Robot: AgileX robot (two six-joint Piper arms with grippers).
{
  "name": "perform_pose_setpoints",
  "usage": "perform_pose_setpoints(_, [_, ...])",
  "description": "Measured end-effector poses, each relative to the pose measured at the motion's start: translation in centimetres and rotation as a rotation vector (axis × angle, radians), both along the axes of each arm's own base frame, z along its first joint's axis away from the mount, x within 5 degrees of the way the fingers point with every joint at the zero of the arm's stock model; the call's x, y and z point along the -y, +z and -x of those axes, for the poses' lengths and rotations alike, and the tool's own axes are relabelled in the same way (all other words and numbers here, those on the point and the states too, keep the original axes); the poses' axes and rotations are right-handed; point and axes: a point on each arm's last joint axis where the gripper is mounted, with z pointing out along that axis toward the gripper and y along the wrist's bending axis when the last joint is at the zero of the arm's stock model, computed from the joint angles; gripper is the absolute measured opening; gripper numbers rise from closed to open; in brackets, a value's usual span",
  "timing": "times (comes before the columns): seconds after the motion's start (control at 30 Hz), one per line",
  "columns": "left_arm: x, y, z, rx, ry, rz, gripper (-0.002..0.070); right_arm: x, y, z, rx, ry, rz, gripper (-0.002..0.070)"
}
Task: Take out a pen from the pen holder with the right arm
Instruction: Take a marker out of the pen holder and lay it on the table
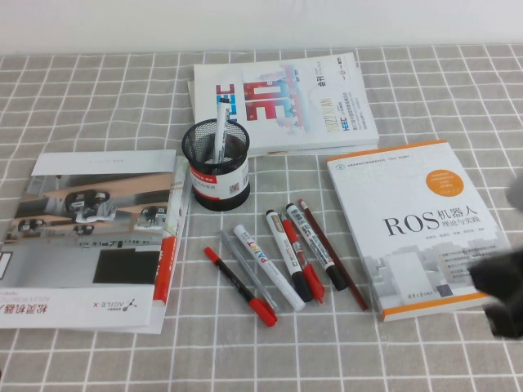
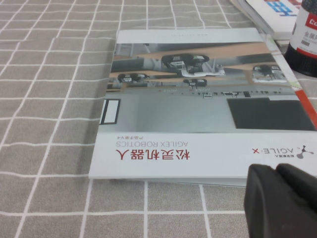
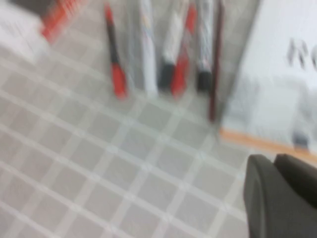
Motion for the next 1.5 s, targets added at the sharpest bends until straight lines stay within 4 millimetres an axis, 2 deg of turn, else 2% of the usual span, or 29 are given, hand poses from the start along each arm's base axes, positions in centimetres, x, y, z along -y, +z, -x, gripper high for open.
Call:
perform_pose_setpoints(0.2, [0.0,0.0,0.0,0.0,0.0,0.0,-0.0003,1.1,-2.6,1.1,-0.057,0.0,0.09,-0.0012])
perform_pose_setpoints(0.5, [0.0,0.0,0.0,0.0,0.0,0.0,-0.0003,1.6,-6.2,0.7,0.06,0.005,0.109,-0.0012])
perform_pose_setpoints(0.67, [0.0,0.0,0.0,0.0,0.0,0.0,-0.0003,4.6,-7.6,1.6,0.213,-0.139,0.017,-0.0013])
perform_pose_setpoints(0.83, [0.0,0.0,0.0,0.0,0.0,0.0,-0.0003,8.1,-10.6,4.2,0.411,-0.335,-0.048,-0.0012])
perform_pose_setpoints(1.03, [0.0,0.0,0.0,0.0,0.0,0.0,-0.0003,9.9,-14.5,6.7,0.582,-0.487,-0.081,-0.0012])
perform_pose_setpoints(1.27, [0.0,0.0,0.0,0.0,0.0,0.0,-0.0003,10.1,-14.2,8.0,0.699,-0.509,-0.124,-0.0013])
perform_pose_setpoints(1.5, [0.0,0.0,0.0,0.0,0.0,0.0,-0.0003,10.3,-14.7,8.5,0.68,-0.524,-0.115,-0.0012])
